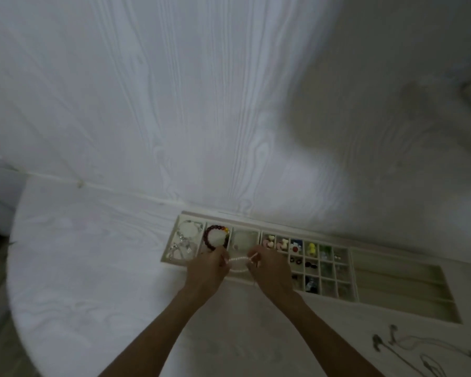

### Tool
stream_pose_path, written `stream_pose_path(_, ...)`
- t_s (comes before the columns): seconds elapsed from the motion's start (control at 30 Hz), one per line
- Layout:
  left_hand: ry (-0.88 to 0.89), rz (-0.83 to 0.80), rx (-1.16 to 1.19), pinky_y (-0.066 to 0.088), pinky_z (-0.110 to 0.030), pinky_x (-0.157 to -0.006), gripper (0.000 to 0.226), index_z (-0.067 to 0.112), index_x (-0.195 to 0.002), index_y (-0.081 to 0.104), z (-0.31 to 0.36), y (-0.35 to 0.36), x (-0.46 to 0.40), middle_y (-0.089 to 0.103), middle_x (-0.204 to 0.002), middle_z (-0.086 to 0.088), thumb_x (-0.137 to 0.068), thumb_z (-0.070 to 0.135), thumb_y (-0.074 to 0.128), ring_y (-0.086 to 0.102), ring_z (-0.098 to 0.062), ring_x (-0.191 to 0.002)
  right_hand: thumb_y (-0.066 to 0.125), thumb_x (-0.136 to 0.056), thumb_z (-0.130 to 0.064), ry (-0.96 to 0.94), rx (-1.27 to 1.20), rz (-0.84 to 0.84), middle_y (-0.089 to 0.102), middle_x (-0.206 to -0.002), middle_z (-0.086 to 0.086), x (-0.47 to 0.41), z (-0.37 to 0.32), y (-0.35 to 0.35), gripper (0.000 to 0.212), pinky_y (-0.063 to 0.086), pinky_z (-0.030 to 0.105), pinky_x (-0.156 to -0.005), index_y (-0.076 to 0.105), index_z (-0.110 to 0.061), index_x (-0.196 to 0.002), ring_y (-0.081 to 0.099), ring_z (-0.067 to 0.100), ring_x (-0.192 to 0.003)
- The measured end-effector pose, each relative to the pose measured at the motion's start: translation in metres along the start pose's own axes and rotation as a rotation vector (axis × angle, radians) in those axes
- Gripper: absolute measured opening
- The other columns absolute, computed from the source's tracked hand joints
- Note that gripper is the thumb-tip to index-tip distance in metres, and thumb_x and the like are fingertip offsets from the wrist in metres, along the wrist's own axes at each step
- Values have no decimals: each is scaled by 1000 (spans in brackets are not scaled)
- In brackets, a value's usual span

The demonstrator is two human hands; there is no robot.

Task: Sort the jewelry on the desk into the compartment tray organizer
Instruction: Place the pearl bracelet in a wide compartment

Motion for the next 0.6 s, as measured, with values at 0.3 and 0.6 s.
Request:
stream_pose_path(0.3,365,105,-207,51,-34,-75,37,14,-100,70,20,-15,6,69,-102,-1,-66,-2,69,62,-26,-99,75,-68,-1,-373,312,92,68,-87,0,2,-19,-6,24,48,35,-75,71,-17,-86,62,25,-87)
stream_pose_path(0.6,558,-88,-520,55,-26,-82,38,33,-91,75,27,16,30,71,-103,13,-54,41,80,67,-11,-100,83,-53,-17,-497,699,-153,67,-117,7,10,-18,21,42,46,53,-92,75,-25,-94,62,29,-110)
Point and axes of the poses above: each hand's wrist, its own x-axis away from the middle knuckle, its own y-axis out of the palm, z = x × y, the point moved 8 cm from there along -x, towards the middle knuckle
